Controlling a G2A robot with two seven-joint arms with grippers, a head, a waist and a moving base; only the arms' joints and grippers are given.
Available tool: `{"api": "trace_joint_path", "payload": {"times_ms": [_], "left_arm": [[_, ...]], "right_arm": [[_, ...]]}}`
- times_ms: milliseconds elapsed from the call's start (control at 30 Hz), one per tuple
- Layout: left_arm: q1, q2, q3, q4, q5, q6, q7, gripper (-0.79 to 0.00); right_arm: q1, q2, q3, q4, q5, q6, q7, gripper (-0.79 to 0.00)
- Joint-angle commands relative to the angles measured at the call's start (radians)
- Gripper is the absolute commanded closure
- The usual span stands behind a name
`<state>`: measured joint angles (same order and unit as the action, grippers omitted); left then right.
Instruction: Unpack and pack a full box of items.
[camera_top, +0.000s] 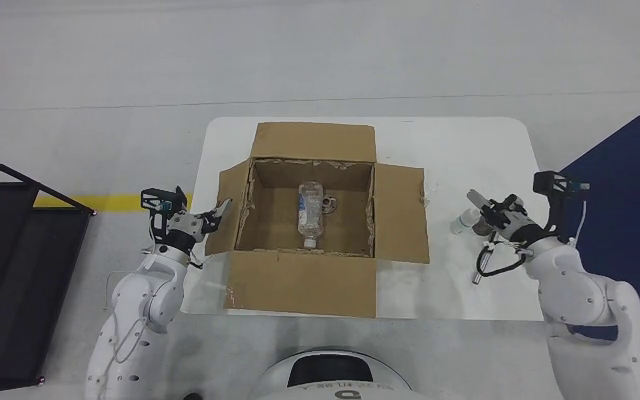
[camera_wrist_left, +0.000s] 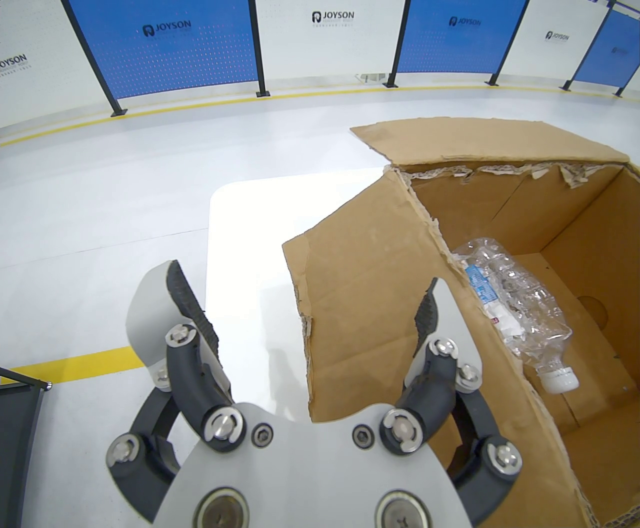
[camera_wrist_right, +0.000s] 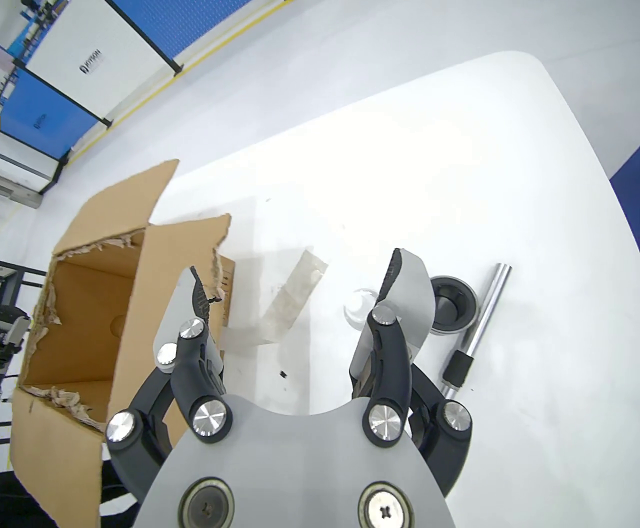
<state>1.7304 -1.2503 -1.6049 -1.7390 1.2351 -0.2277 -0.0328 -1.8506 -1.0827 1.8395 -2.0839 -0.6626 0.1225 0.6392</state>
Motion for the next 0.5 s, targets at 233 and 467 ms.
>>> {"api": "trace_joint_path", "payload": {"times_ms": [233,467], "left_arm": [[0.000,0.000,0.000,0.000,0.000,0.000,0.000,-0.785],[0.000,0.000,0.000,0.000,0.000,0.000,0.000,-0.785]], "right_arm": [[0.122,0.011,-0.110,0.073,-0.256,0.092,0.165,-0.471],[0.176,0.010,-0.165,0.097,-0.354,0.153,0.227,-0.317]]}}
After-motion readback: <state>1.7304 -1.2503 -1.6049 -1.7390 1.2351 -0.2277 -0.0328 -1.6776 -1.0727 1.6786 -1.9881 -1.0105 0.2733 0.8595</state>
